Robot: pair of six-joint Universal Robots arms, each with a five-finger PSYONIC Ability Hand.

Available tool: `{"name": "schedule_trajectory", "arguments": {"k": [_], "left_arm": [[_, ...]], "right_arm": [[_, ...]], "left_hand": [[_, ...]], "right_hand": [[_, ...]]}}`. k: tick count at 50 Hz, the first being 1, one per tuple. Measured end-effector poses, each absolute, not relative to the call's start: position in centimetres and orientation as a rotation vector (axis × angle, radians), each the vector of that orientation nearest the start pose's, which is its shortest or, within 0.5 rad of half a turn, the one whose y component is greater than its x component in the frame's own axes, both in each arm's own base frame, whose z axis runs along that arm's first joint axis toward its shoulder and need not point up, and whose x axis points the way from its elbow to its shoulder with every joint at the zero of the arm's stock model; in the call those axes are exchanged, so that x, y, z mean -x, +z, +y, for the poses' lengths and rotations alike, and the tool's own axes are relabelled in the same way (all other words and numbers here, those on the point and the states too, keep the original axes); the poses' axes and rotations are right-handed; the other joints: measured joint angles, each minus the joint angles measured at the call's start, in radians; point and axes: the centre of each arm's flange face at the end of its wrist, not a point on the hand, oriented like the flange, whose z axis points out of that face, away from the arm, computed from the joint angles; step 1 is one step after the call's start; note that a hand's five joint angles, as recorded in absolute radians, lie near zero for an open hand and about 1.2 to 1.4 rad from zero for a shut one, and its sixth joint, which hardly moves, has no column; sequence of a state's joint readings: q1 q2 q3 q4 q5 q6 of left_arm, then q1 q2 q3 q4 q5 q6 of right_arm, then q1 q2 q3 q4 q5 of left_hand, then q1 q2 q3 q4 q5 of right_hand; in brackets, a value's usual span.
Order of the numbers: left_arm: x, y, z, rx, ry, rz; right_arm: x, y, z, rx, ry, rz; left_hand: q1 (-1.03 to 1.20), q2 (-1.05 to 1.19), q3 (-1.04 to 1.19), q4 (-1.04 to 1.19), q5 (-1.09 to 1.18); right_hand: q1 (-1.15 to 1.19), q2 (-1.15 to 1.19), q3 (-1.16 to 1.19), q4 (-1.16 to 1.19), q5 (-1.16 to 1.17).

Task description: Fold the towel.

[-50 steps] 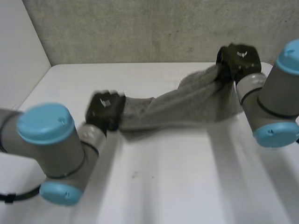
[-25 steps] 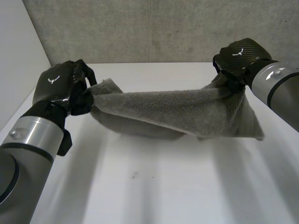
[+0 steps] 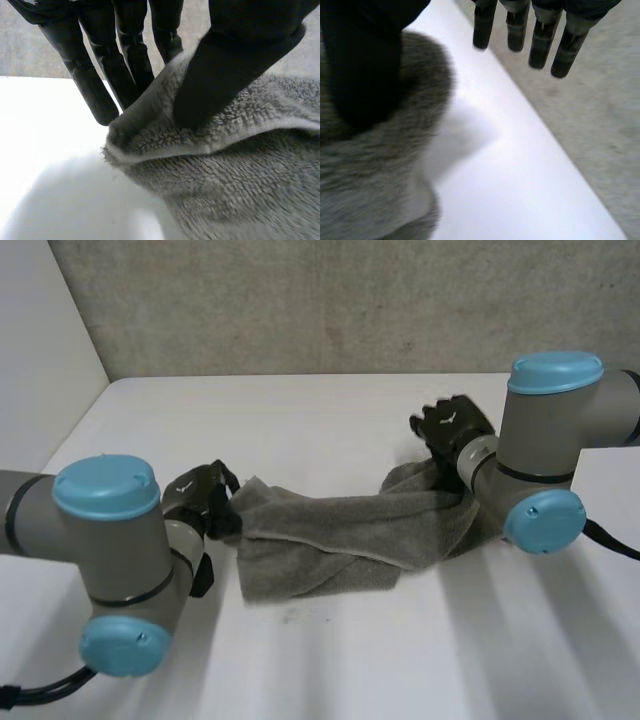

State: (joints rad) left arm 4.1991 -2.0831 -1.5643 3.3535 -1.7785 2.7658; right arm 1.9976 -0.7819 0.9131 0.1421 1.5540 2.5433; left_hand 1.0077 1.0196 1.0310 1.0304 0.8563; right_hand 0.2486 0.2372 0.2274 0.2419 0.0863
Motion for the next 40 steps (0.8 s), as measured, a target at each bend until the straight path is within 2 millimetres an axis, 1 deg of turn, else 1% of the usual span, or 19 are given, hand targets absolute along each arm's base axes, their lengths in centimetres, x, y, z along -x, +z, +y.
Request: {"name": "schedule_trajectory", "arguments": {"k": [1, 2, 3, 7, 9, 13, 14, 17, 20, 21, 22, 26, 31, 33, 34, 35, 36, 37, 40], "left_arm": [[27.8, 15.4, -26.9, 0.038, -2.042, 2.847], [27.7, 15.5, -27.2, 0.049, -2.051, 2.84], [27.6, 15.7, -27.4, 0.058, -2.059, 2.834], [26.9, 17.4, -28.2, 0.093, -2.124, 2.788], [26.7, 17.9, -28.2, 0.098, -2.141, 2.777], [26.1, 19.9, -27.6, 0.094, -2.212, 2.742], [26.1, 19.9, -27.6, 0.094, -2.212, 2.742], [26.0, 21.1, -26.8, 0.059, -2.255, 2.737], [26.1, 21.6, -26.2, -0.027, -2.275, 2.746], [26.1, 21.6, -26.2, -0.027, -2.275, 2.746], [26.2, 21.6, -26.0, -0.089, -2.277, 2.75], [26.5, 21.4, -25.7, -0.331, -2.261, 2.748], [26.9, 19.7, -25.8, -0.606, -2.186, 2.719], [27.1, 18.5, -26.0, -0.744, -2.132, 2.693], [27.2, 18.1, -26.1, -0.777, -2.117, 2.685], [27.2, 18.1, -26.1, -0.777, -2.117, 2.685], [27.2, 17.7, -26.2, -0.809, -2.103, 2.675], [27.4, 16.8, -26.6, -0.867, -2.074, 2.653], [27.5, 16.1, -27.1, -0.9, -2.053, 2.635]], "right_arm": [[-30.6, 19.3, -35.7, 1.244, -1.981, 2.235], [-30.5, 19.6, -35.8, 1.221, -2.001, 2.231], [-30.3, 20.1, -35.8, 1.191, -2.021, 2.227], [-28.8, 23.0, -35.6, 1.05, -2.081, 2.194], [-28.2, 23.8, -35.3, 1.021, -2.086, 2.181], [-26.6, 25.6, -33.9, 0.981, -2.062, 2.152], [-26.6, 25.6, -33.9, 0.981, -2.062, 2.152], [-25.1, 25.6, -33.0, 0.985, -2.007, 2.182], [-23.8, 25.0, -32.4, 0.983, -1.955, 2.231], [-23.8, 25.0, -32.4, 0.983, -1.955, 2.231], [-23.3, 24.7, -32.3, 0.98, -1.93, 2.256], [-21.3, 23.1, -32.1, 0.953, -1.835, 2.336], [-19.9, 22.4, -32.9, 0.896, -1.8, 2.359], [-18.8, 22.4, -33.8, 0.805, -1.806, 2.361], [-18.4, 22.5, -34.1, 0.771, -1.813, 2.357], [-18.4, 22.5, -34.1, 0.771, -1.813, 2.357], [-18.0, 22.7, -34.6, 0.724, -1.825, 2.351], [-17.0, 23.0, -35.6, 0.616, -1.851, 2.334], [-16.1, 23.1, -36.3, 0.527, -1.858, 2.327]], "left_hand": [[-0.157, -0.15, -0.159, -0.16, -0.159], [-0.157, -0.15, -0.159, -0.16, -0.159], [-0.289, -0.288, -0.298, -0.299, -0.299], [-0.573, -0.59, -0.601, -0.596, -0.596], [-0.607, -0.627, -0.632, -0.635, -0.635], [-0.723, -0.745, -0.758, -0.754, -0.753], [-0.723, -0.745, -0.758, -0.754, -0.753], [-0.766, -0.789, -0.798, -0.799, -0.799], [-0.768, -0.791, -0.8, -0.802, -0.801], [-0.768, -0.791, -0.8, -0.802, -0.801], [-0.769, -0.795, -0.804, -0.805, -0.804], [-0.772, -0.795, -0.804, -0.805, -0.805], [-0.772, -0.795, -0.804, -0.805, -0.805], [-0.772, -0.795, -0.804, -0.805, -0.805], [-0.772, -0.794, -0.804, -0.805, -0.805], [-0.772, -0.794, -0.804, -0.805, -0.805], [-0.772, -0.794, -0.804, -0.805, -0.805], [-0.772, -0.795, -0.804, -0.805, -0.805], [-0.772, -0.795, -0.804, -0.805, -0.805]], "right_hand": [[-0.016, -0.006, -0.009, -0.004, -0.007], [-0.034, -0.006, -0.012, -0.006, -0.012], [-0.038, -0.006, -0.012, -0.006, -0.013], [-0.041, -0.006, -0.012, -0.006, -0.017], [-0.041, -0.006, -0.012, -0.006, -0.017], [-0.042, -0.006, -0.012, -0.006, -0.021], [-0.042, -0.006, -0.012, -0.006, -0.021], [-0.042, -0.006, -0.012, -0.006, -0.021], [-0.042, -0.006, -0.012, -0.006, -0.021], [-0.042, -0.006, -0.012, -0.006, -0.021], [-0.042, -0.006, -0.012, -0.006, -0.021], [-0.042, -0.006, -0.012, -0.006, -0.021], [-0.042, -0.006, -0.012, -0.006, -0.021], [0.106, 0.058, 0.072, 0.057, 0.045], [0.217, 0.15, 0.168, 0.152, 0.128], [0.217, 0.15, 0.168, 0.152, 0.128], [0.266, 0.202, 0.215, 0.198, 0.169], [0.094, 0.08, 0.083, 0.067, 0.053], [-0.03, -0.011, -0.011, -0.012, -0.014]]}}
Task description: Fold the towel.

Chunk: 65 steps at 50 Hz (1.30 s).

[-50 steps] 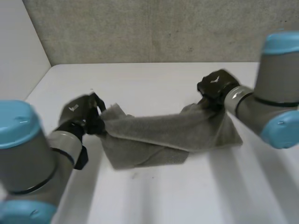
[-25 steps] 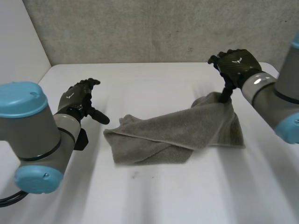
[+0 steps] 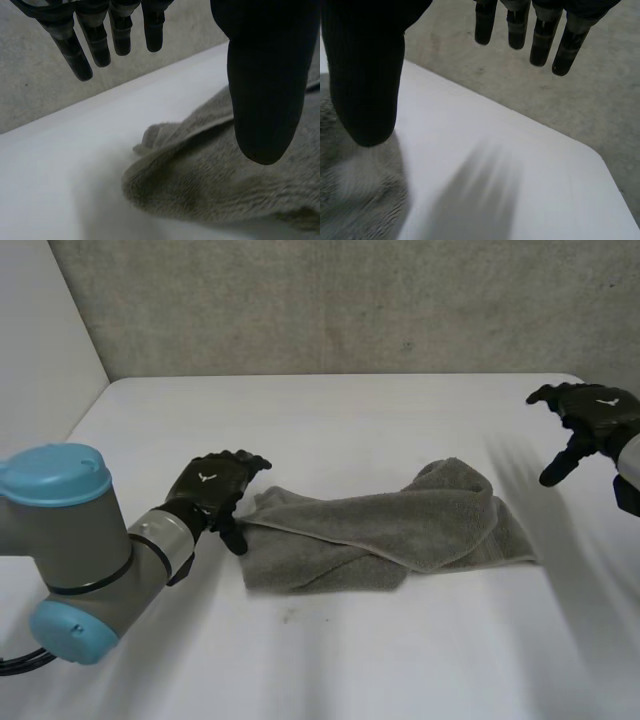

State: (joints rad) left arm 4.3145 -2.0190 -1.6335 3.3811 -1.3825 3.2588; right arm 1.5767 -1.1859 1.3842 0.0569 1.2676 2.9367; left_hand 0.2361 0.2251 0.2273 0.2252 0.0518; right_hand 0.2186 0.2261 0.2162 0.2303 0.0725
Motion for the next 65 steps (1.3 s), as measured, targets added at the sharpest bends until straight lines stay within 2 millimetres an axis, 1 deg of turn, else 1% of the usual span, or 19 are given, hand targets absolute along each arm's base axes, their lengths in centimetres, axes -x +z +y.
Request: {"name": "schedule_trajectory", "arguments": {"k": [1, 5, 7, 9, 12, 17, 25, 26, 28, 34, 40, 47, 48, 51, 53, 54, 57, 62, 65], "left_arm": [[27.5, 15.7, -27.4, -0.908, -2.043, 2.628], [27.3, 15.1, -28.2, -0.898, -2.033, 2.62], [27.1, 14.9, -28.8, -0.883, -2.031, 2.618], [27.0, 14.8, -29.2, -0.874, -2.031, 2.617], [26.9, 14.7, -29.8, -0.861, -2.033, 2.615], [27.1, 14.6, -30.5, -0.861, -2.039, 2.616], [27.8, 14.0, -30.6, -0.942, -2.033, 2.659], [27.9, 13.9, -30.5, -0.957, -2.031, 2.668], [28.0, 13.7, -30.4, -0.984, -2.025, 2.685], [28.2, 13.5, -30.3, -1.007, -2.019, 2.699], [28.1, 13.5, -30.2, -1.002, -2.012, 2.703], [28.0, 13.3, -30.1, -0.996, -1.996, 2.713], [28.0, 13.2, -30.0, -0.995, -1.993, 2.715], [27.9, 13.2, -29.9, -0.995, -1.987, 2.719], [27.9, 13.1, -29.9, -0.994, -1.984, 2.721], [27.9, 13.1, -29.9, -0.994, -1.983, 2.721], [27.9, 13.1, -29.9, -0.993, -1.982, 2.722], [27.9, 13.2, -29.8, -0.992, -1.971, 2.729], [27.9, 13.2, -29.8, -0.993, -1.963, 2.735]], "right_arm": [[-15.7, 22.9, -36.4, 0.499, -1.841, 2.336], [-15.4, 21.9, -36.0, 0.51, -1.779, 2.381], [-15.4, 20.7, -35.1, 0.576, -1.714, 2.429], [-15.4, 20.3, -34.8, 0.602, -1.692, 2.442], [-15.6, 18.4, -33.2, 0.724, -1.602, 2.485], [-15.9, 16.2, -31.7, 0.814, -1.537, 2.475], [-16.1, 14.3, -31.6, 0.83, -1.559, 2.419], [-16.1, 14.1, -31.7, 0.83, -1.565, 2.415], [-16.1, 13.6, -31.9, 0.831, -1.578, 2.405], [-16.2, 12.9, -32.4, 0.837, -1.597, 2.396], [-16.2, 12.2, -33.0, 0.851, -1.624, 2.386], [-16.3, 11.9, -33.6, 0.86, -1.651, 2.375], [-16.3, 11.9, -33.8, 0.86, -1.66, 2.372], [-16.3, 11.9, -34.1, 0.857, -1.67, 2.366], [-16.3, 11.9, -34.4, 0.855, -1.681, 2.361], [-16.3, 11.9, -34.5, 0.853, -1.685, 2.359], [-16.3, 12.1, -34.8, 0.838, -1.699, 2.352], [-16.1, 13.0, -35.4, 0.749, -1.727, 2.334], [-16.0, 13.2, -35.5, 0.732, -1.733, 2.331]], "left_hand": [[0.0, 0.0, 0.0, 0.0, 0.0], [0.0, 0.004, 0.002, 0.004, 0.004], [0.004, 0.016, 0.013, 0.016, 0.015], [0.02, 0.034, 0.032, 0.035, 0.033], [0.077, 0.084, 0.081, 0.084, 0.082], [0.115, 0.128, 0.126, 0.127, 0.125], [0.129, 0.14, 0.139, 0.14, 0.14], [0.129, 0.141, 0.139, 0.141, 0.14], [0.129, 0.143, 0.14, 0.142, 0.141], [0.129, 0.144, 0.141, 0.144, 0.142], [0.129, 0.144, 0.141, 0.144, 0.142], [0.129, 0.144, 0.141, 0.144, 0.142], [0.129, 0.144, 0.141, 0.144, 0.142], [0.129, 0.144, 0.141, 0.144, 0.142], [0.129, 0.144, 0.141, 0.145, 0.143], [0.13, 0.145, 0.143, 0.145, 0.144], [0.153, 0.165, 0.161, 0.163, 0.163], [0.181, 0.194, 0.192, 0.194, 0.193], [0.188, 0.2, 0.198, 0.2, 0.2]], "right_hand": [[-0.011, -0.001, -0.003, 0.0, -0.003], [-0.012, -0.001, -0.003, 0.0, -0.003], [-0.012, -0.001, -0.003, 0.0, -0.003], [-0.012, -0.001, -0.003, 0.0, -0.003], [-0.012, -0.001, -0.003, 0.0, -0.003], [-0.012, -0.001, -0.003, 0.0, -0.003], [0.042, 0.006, 0.008, 0.008, 0.003], [0.117, 0.047, 0.065, 0.047, 0.039], [0.171, 0.092, 0.112, 0.095, 0.072], [0.217, 0.11, 0.145, 0.131, 0.107], [0.336, 0.238, 0.257, 0.244, 0.207], [0.394, 0.298, 0.311, 0.296, 0.255], [0.578, 0.461, 0.472, 0.456, 0.408], [0.578, 0.461, 0.472, 0.456, 0.408], [0.978, 0.819, 0.829, 0.815, 0.755], [1.058, 0.892, 0.898, 0.885, 0.827], [1.138, 0.953, 0.965, 0.952, 0.9], [1.146, 0.953, 0.969, 0.96, 0.911], [1.147, 0.953, 0.969, 0.961, 0.911]]}}
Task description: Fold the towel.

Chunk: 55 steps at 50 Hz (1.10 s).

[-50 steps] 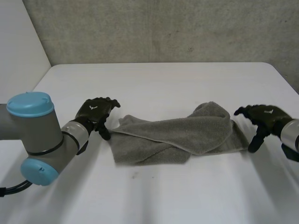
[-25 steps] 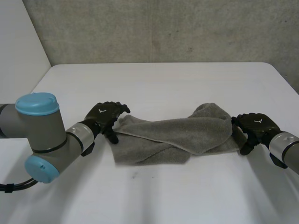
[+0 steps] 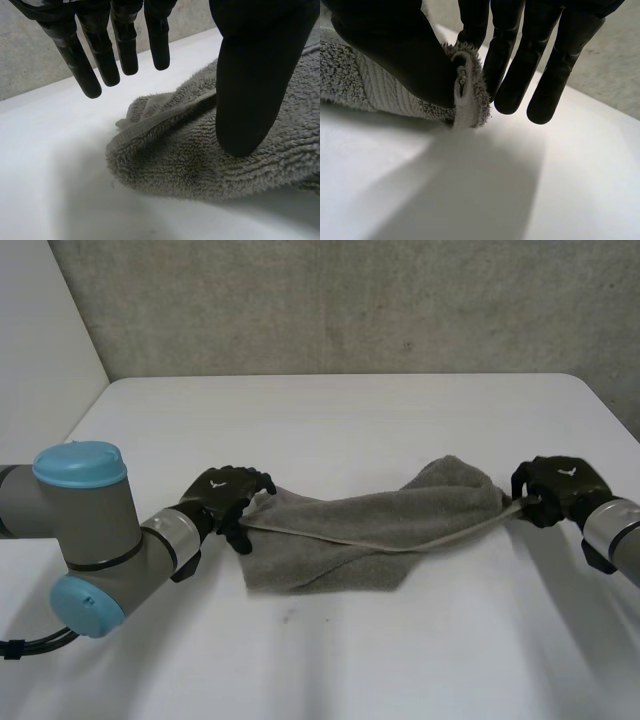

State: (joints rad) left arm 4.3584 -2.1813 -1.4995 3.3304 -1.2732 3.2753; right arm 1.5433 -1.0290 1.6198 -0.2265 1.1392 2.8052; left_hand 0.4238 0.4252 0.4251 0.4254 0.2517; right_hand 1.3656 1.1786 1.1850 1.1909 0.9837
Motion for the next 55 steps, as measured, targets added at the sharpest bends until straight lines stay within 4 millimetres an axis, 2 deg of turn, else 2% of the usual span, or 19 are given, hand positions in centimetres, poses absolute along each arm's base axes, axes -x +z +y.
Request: {"name": "schedule_trajectory", "arguments": {"k": [1, 5, 13, 14, 20, 21, 23, 25, 31, 33, 35, 36, 37, 39, 41, 43, 49, 52, 55], "left_arm": [[27.8, 13.1, -29.7, -0.995, -1.943, 2.749], [27.8, 13.1, -29.6, -0.997, -1.921, 2.764], [27.8, 13.0, -29.4, -1.003, -1.894, 2.783], [27.8, 12.9, -29.5, -1.004, -1.894, 2.783], [27.9, 12.8, -29.7, -1.004, -1.899, 2.779], [27.9, 12.7, -29.8, -1.003, -1.901, 2.777], [28.0, 12.6, -30.2, -0.999, -1.907, 2.771], [28.2, 12.5, -30.8, -0.995, -1.918, 2.759], [28.7, 13.6, -33.1, -0.967, -2.009, 2.641], [28.9, 15.3, -34.7, -0.929, -2.088, 2.536], [29.0, 17.2, -36.1, -0.884, -2.173, 2.432], [29.0, 17.2, -36.1, -0.884, -2.173, 2.432], [29.2, 19.4, -37.2, -0.836, -2.258, 2.334], [29.5, 22.2, -38.4, -0.772, -2.365, 2.212], [29.6, 25.1, -39.3, -0.707, -2.467, 2.095], [29.8, 29.7, -40.1, -0.592, -2.619, 1.919], [29.0, 37.1, -39.5, -0.303, -2.834, 1.706], [28.5, 38.1, -38.9, -0.221, -2.851, 1.718], [27.7, 37.5, -37.6, -0.152, -2.796, 1.833]], "right_arm": [[-15.3, 14.5, -35.8, 0.639, -1.763, 2.314], [-14.6, 15.4, -35.9, 0.578, -1.787, 2.308], [-13.7, 16.0, -36.0, 0.535, -1.81, 2.315], [-13.5, 16.0, -36.1, 0.531, -1.812, 2.319], [-13.4, 16.0, -36.1, 0.533, -1.813, 2.326], [-13.4, 16.1, -36.1, 0.537, -1.816, 2.324], [-13.5, 16.2, -36.2, 0.544, -1.822, 2.32], [-13.6, 16.5, -36.4, 0.553, -1.836, 2.312], [-14.0, 17.9, -37.7, 0.584, -1.91, 2.264], [-14.7, 18.9, -38.4, 0.607, -1.959, 2.225], [-16.2, 20.9, -39.3, 0.64, -2.045, 2.147], [-16.2, 20.9, -39.3, 0.64, -2.045, 2.147], [-17.3, 22.5, -39.8, 0.656, -2.112, 2.083], [-18.4, 24.3, -40.3, 0.663, -2.186, 2.014], [-19.7, 27.0, -40.8, 0.654, -2.3, 1.907], [-21.4, 31.4, -41.2, 0.599, -2.481, 1.714], [-23.2, 37.9, -40.3, 0.457, -2.715, 1.341], [-23.4, 38.6, -39.7, 0.444, -2.732, 1.29], [-23.6, 38.1, -39.0, 0.482, -2.692, 1.316]], "left_hand": [[0.003, 0.004, 0.004, 0.004, 0.004], [0.004, 0.006, 0.006, 0.007, 0.007], [0.054, 0.054, 0.051, 0.052, 0.05], [0.154, 0.14, 0.139, 0.138, 0.136], [0.336, 0.342, 0.334, 0.333, 0.331], [0.458, 0.443, 0.442, 0.443, 0.439], [0.534, 0.528, 0.528, 0.513, 0.508], [0.684, 0.688, 0.687, 0.688, 0.675], [0.743, 0.775, 0.773, 0.773, 0.758], [0.75, 0.783, 0.781, 0.782, 0.766], [0.753, 0.789, 0.787, 0.787, 0.771], [0.753, 0.789, 0.787, 0.787, 0.771], [0.754, 0.79, 0.788, 0.789, 0.771], [0.755, 0.79, 0.789, 0.79, 0.772], [0.758, 0.791, 0.789, 0.79, 0.773], [0.758, 0.791, 0.79, 0.791, 0.776], [0.762, 0.792, 0.79, 0.791, 0.777], [0.762, 0.792, 0.79, 0.791, 0.777], [0.764, 0.792, 0.791, 0.791, 0.782]], "right_hand": [[0.001, 0.0, 0.0, 0.001, 0.001], [0.002, 0.0, 0.0, 0.001, 0.002], [0.006, 0.0, 0.004, 0.001, 0.003], [0.007, 0.0, 0.004, 0.001, 0.003], [0.007, 0.0, 0.004, 0.001, 0.004], [0.008, 0.0, 0.004, 0.001, 0.004], [0.008, 0.0, 0.004, 0.001, 0.004], [0.008, 0.0, 0.004, 0.001, 0.004], [0.01, 0.0, 0.004, 0.001, 0.004], [0.011, 0.001, 0.004, 0.002, 0.004], [0.011, 0.003, 0.003, 0.003, 0.004], [0.011, 0.003, 0.003, 0.003, 0.004], [0.012, 0.006, 0.004, 0.004, 0.004], [0.012, 0.006, 0.004, 0.004, 0.004], [0.012, 0.006, 0.004, 0.005, 0.004], [0.012, 0.007, 0.004, 0.005, 0.004], [0.012, 0.009, 0.004, 0.005, 0.004], [0.012, 0.009, 0.004, 0.005, 0.004], [0.012, 0.009, 0.004, 0.005, 0.006]]}}
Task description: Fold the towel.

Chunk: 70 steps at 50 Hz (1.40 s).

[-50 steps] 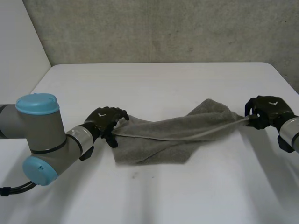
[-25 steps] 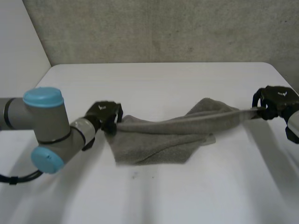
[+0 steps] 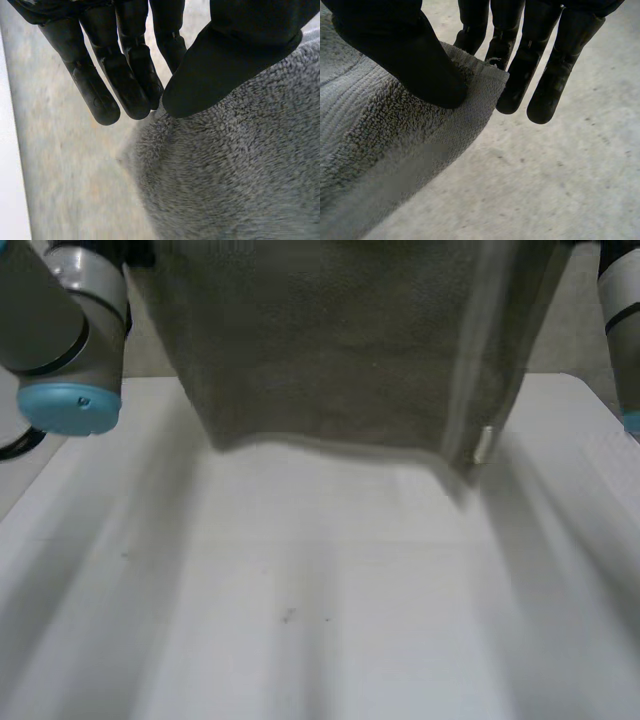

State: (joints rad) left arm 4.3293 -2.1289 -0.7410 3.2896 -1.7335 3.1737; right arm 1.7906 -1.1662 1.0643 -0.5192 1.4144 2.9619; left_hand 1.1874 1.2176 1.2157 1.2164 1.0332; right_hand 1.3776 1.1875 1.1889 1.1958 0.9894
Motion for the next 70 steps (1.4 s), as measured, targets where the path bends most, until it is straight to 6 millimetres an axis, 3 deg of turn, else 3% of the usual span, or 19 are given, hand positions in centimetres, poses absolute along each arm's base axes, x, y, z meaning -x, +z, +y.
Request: {"name": "schedule_trajectory", "arguments": {"k": [2, 6, 7, 8, 11, 14, 17, 23, 24, 28, 36, 46, 62, 70], "left_arm": [[27.2, 36.2, -36.8, -0.149, -2.729, 1.924], [25.9, 31.0, -33.6, -0.204, -2.469, 2.197], [25.9, 31.0, -33.6, -0.204, -2.469, 2.197], [25.6, 29.8, -32.8, -0.218, -2.413, 2.247], [24.8, 26.2, -30.0, -0.271, -2.232, 2.395], [24.4, 21.3, -26.0, -0.381, -2.026, 2.549], [24.4, 18.2, -23.1, -0.472, -1.911, 2.63], [24.7, 14.7, -19.2, -0.61, -1.781, 2.714], [24.7, 14.6, -19.0, -0.618, -1.776, 2.717], [25.0, 14.6, -18.6, -0.64, -1.787, 2.717], [25.5, 16.5, -20.1, -0.608, -1.889, 2.673], [23.6, 17.3, -22.1, -0.585, -1.901, 2.676], [20.2, 15.1, -18.9, -0.638, -1.733, 2.751], [18.0, 14.1, -19.6, -0.706, -1.655, 2.663]], "right_arm": [[-23.7, 37.5, -38.7, 0.511, -2.658, 1.35], [-24.0, 33.0, -37.2, 0.669, -2.395, 1.614], [-24.0, 33.0, -37.2, 0.669, -2.395, 1.614], [-24.0, 31.7, -36.7, 0.704, -2.319, 1.686], [-23.9, 28.5, -35.1, 0.795, -2.095, 1.883], [-23.5, 24.7, -32.6, 0.928, -1.847, 2.083], [-23.1, 22.2, -30.7, 1.042, -1.709, 2.181], [-21.6, 19.0, -28.7, 1.165, -1.625, 2.268], [-21.5, 18.9, -28.6, 1.165, -1.63, 2.272], [-20.2, 18.1, -28.8, 1.128, -1.693, 2.29], [-18.2, 17.5, -30.4, 0.948, -1.823, 2.289], [-16.8, 17.2, -31.5, 0.833, -1.865, 2.303], [-16.6, 16.9, -31.6, 0.728, -1.832, 2.305], [-16.6, 16.8, -31.5, 0.731, -1.826, 2.308]], "left_hand": [[0.004, 0.0, 0.0, 0.0, 0.0], [0.004, 0.0, 0.0, 0.0, 0.0], [0.004, 0.0, 0.0, 0.0, 0.0], [0.004, 0.0, 0.0, 0.0, 0.0], [0.004, 0.0, 0.0, 0.0, 0.0], [0.004, 0.001, 0.0, 0.0, 0.0], [0.004, 0.001, 0.0, 0.0, 0.0], [-0.003, -0.046, -0.042, -0.043, -0.028], [-0.009, -0.055, -0.053, -0.054, -0.04], [-0.428, -0.44, -0.437, -0.439, -0.432], [-0.875, -0.904, -0.902, -0.904, -0.896], [-0.951, -0.993, -0.988, -0.991, -0.981], [-0.958, -1.0, -0.995, -0.998, -0.987], [-0.957, -0.996, -0.991, -0.995, -0.984]], "right_hand": [[0.0, 0.0, 0.0, 0.0, 0.001], [0.0, 0.0, 0.0, 0.0, 0.001], [0.0, 0.0, 0.0, 0.0, 0.001], [0.0, 0.0, 0.0, 0.0, 0.001], [0.0, 0.0, 0.001, 0.0, 0.001], [0.0, 0.0, 0.002, 0.0, 0.002], [0.0, 0.0, 0.002, 0.0, 0.002], [0.0, 0.0, 0.003, 0.0, 0.002], [0.0, 0.0, 0.003, 0.0, 0.002], [0.0, 0.0, 0.003, 0.0, 0.002], [0.0, 0.0, 0.003, 0.0, 0.002], [0.0, 0.0, 0.003, 0.0, 0.003], [0.0, 0.001, 0.003, -0.001, 0.003], [0.0, 0.001, 0.004, 0.001, 0.003]]}}
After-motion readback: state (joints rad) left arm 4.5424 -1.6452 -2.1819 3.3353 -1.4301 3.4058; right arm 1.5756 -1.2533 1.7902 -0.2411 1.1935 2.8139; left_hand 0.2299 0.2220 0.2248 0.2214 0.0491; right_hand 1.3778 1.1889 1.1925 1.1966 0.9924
